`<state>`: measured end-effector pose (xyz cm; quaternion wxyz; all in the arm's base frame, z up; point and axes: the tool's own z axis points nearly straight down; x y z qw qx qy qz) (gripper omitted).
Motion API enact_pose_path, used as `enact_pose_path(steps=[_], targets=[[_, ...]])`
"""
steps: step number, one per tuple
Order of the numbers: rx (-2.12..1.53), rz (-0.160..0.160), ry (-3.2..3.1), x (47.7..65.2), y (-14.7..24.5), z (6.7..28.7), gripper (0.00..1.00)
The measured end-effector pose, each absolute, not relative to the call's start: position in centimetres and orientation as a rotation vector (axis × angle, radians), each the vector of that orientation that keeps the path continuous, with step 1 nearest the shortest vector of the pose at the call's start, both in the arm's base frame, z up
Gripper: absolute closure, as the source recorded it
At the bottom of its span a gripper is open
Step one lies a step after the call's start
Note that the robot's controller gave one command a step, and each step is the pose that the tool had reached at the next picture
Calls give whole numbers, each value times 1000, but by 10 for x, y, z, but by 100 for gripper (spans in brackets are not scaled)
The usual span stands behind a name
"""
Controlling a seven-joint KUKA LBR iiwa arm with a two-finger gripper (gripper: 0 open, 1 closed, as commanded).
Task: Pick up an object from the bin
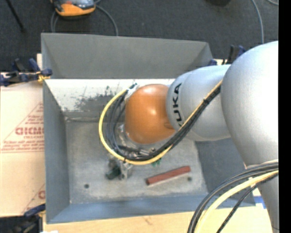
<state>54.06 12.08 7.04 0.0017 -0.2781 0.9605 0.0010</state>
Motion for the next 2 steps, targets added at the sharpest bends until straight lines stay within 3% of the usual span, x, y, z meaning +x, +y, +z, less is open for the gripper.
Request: enact_pose_path(steps=[1,2], targets=[[-872,4,3015,541,121,71,100],[-794,1,3037,524,132,203,100]])
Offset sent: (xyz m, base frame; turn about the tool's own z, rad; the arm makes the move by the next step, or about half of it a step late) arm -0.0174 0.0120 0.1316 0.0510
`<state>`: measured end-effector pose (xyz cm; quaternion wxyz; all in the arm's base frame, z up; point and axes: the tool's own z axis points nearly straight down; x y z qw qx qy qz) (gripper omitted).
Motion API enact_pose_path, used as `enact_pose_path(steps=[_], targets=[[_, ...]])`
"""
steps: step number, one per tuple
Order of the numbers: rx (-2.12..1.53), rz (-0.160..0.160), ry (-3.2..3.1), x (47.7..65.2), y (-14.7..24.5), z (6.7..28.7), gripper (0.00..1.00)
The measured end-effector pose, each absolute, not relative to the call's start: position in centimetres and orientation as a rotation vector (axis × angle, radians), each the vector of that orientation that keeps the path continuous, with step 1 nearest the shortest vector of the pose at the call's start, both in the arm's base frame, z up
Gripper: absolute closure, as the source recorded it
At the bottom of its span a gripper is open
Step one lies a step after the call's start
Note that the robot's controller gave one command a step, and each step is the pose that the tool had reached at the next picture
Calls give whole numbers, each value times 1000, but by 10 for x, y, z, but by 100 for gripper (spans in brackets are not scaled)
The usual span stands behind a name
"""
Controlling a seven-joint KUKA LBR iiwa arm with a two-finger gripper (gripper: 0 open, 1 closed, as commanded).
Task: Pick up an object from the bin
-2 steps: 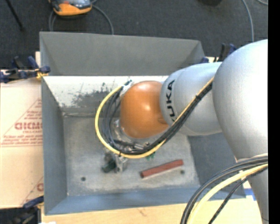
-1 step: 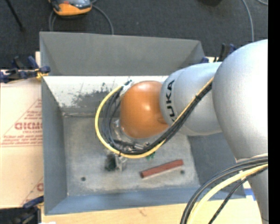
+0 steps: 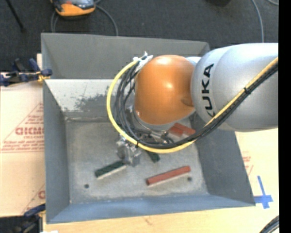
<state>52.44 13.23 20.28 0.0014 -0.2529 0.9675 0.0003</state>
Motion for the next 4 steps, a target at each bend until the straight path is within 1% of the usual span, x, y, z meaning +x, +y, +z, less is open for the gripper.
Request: enact_pose_path(steps=[1,2,3,4], targets=[[-789,3,3039,524,133,203,0],[-787,2,3040,524,133,203,0],[-866,2,3010,523,131,141,0],[-704,2,3059,527,138,98,0]])
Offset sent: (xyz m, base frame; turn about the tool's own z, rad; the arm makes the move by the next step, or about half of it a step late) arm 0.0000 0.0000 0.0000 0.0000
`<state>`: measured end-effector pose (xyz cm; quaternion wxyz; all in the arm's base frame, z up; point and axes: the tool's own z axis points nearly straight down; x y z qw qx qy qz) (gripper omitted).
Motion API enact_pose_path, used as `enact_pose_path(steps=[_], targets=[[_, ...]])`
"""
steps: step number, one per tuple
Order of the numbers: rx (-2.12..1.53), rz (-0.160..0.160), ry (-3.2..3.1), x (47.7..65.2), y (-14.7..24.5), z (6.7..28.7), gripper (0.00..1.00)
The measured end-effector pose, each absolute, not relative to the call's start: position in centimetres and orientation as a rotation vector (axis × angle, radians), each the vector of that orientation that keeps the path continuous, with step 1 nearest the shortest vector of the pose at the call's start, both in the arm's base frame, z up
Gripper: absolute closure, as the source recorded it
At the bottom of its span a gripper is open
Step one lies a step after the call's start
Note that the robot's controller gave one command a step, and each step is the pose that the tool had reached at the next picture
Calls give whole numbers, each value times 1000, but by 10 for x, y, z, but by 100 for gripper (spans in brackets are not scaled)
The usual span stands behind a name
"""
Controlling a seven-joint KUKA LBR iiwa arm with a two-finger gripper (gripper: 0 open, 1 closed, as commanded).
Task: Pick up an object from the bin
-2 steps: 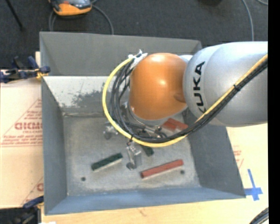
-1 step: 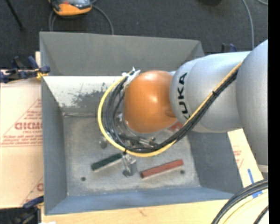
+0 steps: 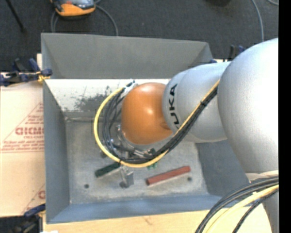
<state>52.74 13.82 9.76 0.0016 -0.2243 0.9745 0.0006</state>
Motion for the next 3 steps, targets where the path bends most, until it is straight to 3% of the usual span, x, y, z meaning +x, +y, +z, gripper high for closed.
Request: enact_pose_path(steps=[1,2,3], targets=[[-840,1,3022,555,113,71,100],[-838,2,3022,554,113,71,100],[-921,0,2999,562,122,193,100]])
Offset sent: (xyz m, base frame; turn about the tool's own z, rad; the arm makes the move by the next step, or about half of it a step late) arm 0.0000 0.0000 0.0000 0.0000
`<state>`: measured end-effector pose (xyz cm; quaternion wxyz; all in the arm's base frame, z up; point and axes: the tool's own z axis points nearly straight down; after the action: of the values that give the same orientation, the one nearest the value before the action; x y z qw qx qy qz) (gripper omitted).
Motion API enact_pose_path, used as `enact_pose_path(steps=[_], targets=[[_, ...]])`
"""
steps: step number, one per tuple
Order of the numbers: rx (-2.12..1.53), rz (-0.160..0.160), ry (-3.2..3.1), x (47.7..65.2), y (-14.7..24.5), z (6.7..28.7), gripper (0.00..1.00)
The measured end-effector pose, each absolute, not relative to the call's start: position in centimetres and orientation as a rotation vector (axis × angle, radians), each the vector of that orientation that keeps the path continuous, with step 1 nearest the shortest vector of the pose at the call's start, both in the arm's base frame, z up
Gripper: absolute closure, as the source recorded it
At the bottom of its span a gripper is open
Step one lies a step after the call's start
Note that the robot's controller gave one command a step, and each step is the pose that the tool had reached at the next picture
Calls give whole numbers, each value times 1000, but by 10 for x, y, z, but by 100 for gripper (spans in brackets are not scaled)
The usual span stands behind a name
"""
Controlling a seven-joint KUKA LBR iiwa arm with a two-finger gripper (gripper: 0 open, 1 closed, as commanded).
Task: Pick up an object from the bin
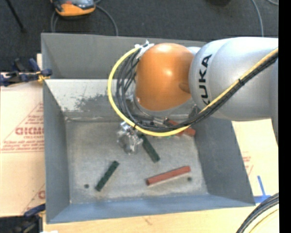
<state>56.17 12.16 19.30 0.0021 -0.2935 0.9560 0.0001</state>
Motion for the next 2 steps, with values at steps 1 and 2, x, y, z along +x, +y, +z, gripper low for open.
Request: enact_pose_path(steps=[1,2], targets=[[-918,2,3000,562,122,193,0],[-917,3,3001,562,122,193,0]])
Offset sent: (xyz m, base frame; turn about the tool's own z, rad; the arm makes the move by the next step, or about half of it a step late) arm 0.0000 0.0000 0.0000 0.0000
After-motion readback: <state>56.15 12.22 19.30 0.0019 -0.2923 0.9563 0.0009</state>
